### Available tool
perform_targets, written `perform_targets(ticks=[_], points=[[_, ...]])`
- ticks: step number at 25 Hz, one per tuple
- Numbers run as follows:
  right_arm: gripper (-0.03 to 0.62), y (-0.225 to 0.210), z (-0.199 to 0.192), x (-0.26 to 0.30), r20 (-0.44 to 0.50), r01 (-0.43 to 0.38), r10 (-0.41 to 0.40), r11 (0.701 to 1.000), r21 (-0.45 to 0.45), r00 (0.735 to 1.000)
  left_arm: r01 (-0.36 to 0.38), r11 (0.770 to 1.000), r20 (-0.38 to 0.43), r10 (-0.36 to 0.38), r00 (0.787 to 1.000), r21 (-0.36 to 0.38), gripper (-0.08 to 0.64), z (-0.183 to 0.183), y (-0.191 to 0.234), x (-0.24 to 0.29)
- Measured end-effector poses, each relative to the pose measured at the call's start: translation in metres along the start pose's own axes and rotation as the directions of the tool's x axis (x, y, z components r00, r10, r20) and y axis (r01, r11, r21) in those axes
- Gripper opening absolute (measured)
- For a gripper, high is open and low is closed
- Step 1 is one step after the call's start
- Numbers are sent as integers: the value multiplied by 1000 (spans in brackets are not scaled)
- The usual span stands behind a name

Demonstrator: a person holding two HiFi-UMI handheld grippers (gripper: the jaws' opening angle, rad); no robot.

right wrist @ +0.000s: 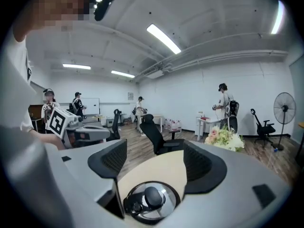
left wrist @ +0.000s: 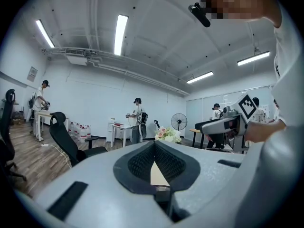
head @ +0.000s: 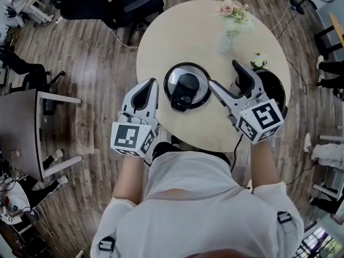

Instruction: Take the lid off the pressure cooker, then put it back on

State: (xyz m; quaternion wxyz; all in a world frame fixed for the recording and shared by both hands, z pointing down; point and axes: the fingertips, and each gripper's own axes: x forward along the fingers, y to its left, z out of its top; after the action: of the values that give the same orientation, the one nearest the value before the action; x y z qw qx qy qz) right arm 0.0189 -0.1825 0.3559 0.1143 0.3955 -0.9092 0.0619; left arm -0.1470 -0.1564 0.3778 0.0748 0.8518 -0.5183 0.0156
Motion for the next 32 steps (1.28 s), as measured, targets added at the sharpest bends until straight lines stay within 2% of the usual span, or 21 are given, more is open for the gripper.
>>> perform_targets(ticks=[2,5,9,15,19,25,27,32], points=[[353,1,-24,17,-124,-27,25,1000,-12,992,-7,1000,-2,7,1000,1,6,-2,3,-1],[353,9,-66,48,-317,-97,82,995,-32,945,-17,1000,-11,17,1000,0,6,-6,9,-5],[353,20,-120,82,-510,-179,136,983,-35,850,-29,999,-27,29,999,-12,6,-13,16,-13],[353,30,-202,128,-709,-259,156,965,-40,688,-56,998,-44,54,998,-40,5,-26,31,-24],[353,22,-247,151,-796,-278,108,957,-78,596,-67,996,-52,64,997,-58,5,-34,40,-31],[351,15,-290,171,-865,-278,115,960,-29,488,-82,993,-65,77,995,-83,6,-48,54,-35],[350,13,-297,171,-880,-288,108,957,-33,463,-86,993,-67,80,995,-87,6,-49,58,-35],[348,18,-306,170,-892,-306,98,951,-47,440,-87,992,-60,82,995,-86,6,-46,65,-32]])
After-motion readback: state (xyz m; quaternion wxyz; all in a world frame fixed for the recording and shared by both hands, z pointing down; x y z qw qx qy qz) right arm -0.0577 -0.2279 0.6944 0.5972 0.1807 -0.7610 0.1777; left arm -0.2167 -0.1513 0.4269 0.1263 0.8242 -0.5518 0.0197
